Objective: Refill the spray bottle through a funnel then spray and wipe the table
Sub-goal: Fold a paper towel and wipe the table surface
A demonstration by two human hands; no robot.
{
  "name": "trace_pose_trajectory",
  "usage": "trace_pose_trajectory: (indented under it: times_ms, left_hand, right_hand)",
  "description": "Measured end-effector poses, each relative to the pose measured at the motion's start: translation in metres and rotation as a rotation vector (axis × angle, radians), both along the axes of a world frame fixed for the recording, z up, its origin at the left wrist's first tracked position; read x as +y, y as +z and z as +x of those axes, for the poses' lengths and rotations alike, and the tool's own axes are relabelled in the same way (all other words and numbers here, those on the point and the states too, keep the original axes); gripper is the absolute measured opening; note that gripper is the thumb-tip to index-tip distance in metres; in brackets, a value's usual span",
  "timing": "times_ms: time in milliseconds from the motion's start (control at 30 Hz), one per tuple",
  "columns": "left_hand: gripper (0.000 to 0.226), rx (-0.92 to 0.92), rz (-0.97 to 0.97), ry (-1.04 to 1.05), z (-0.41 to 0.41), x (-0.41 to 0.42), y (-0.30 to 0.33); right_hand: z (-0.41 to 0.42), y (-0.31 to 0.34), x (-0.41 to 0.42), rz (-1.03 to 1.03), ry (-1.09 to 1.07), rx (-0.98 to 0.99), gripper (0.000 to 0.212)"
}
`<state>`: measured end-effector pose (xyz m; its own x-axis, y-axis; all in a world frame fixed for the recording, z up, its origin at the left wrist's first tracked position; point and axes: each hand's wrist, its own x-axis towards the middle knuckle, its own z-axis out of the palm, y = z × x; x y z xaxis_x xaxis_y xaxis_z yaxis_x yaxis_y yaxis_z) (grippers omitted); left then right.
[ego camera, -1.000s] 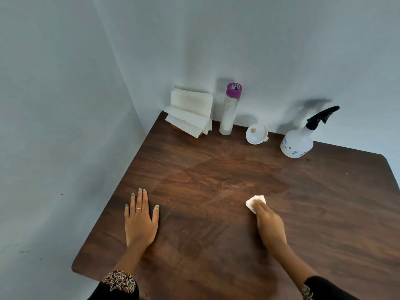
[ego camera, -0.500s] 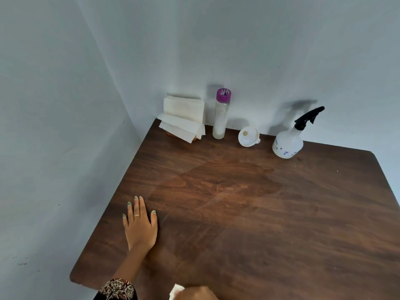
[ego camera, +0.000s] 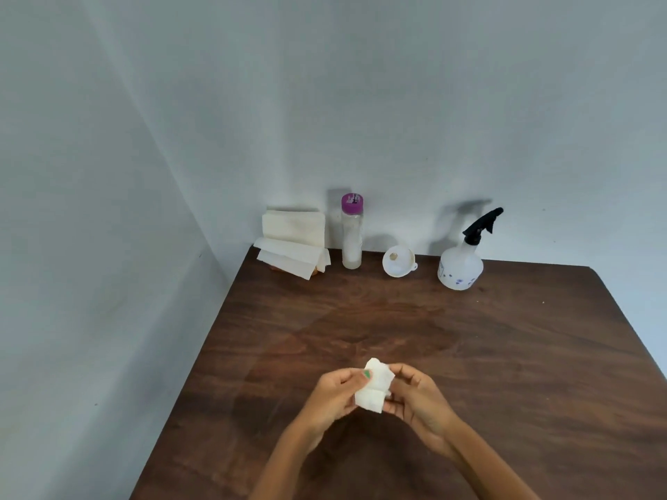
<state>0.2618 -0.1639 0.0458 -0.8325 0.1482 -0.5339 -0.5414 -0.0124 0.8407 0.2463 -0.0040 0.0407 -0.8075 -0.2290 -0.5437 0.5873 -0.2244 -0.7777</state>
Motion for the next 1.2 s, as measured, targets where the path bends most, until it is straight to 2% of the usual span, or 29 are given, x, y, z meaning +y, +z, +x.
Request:
trace_pose_trajectory:
  times_ms: [200,300,367,467,567,667,833,1033,1133,1200]
  left_hand:
    - [0.008,0.101,-0.042,0.099,-0.010,0.006,0.008]
    - [0.004,0.122,-0.057,0.108,-0.012,0.008,0.010]
    - [0.005,0.124,-0.024,0.078,-0.011,0.010,0.011]
    - [0.010,0.115,-0.008,0.038,-0.009,0.010,0.016]
    - [0.015,0.057,0.001,0.025,-0.007,0.008,0.022]
    - [0.027,-0.015,0.068,-0.009,-0.005,0.006,0.023]
    - [0.019,0.025,0.057,-0.007,-0.005,0.002,0.018]
    - [0.016,0.079,0.077,-0.007,-0.002,-0.009,0.003]
    - [0.011,0.111,0.054,-0.059,-0.002,-0.001,0.004]
    - [0.007,0.132,0.044,-0.112,-0.004,0.007,0.005]
  right_hand:
    - [0.000,0.013,0.010,-0.041,-0.093,0.008,0.020]
    - [0.002,0.020,0.011,-0.042,-0.047,0.065,0.017]
    - [0.005,0.021,0.008,0.069,-0.032,0.148,0.019]
    - [0.006,0.019,0.002,0.343,-0.133,0.334,0.017]
    - [0.006,0.015,-0.002,0.541,-0.137,0.507,0.041]
    - [0.014,0.010,-0.004,0.625,-0.150,0.587,0.048]
    - [0.026,0.009,-0.009,0.581,-0.179,0.568,0.039]
    - [0.043,0.014,-0.017,0.260,-0.340,0.307,0.032]
    - [0.048,0.012,-0.008,0.281,-0.327,0.282,0.016]
    - [0.050,0.013,-0.001,0.334,-0.279,0.294,0.017]
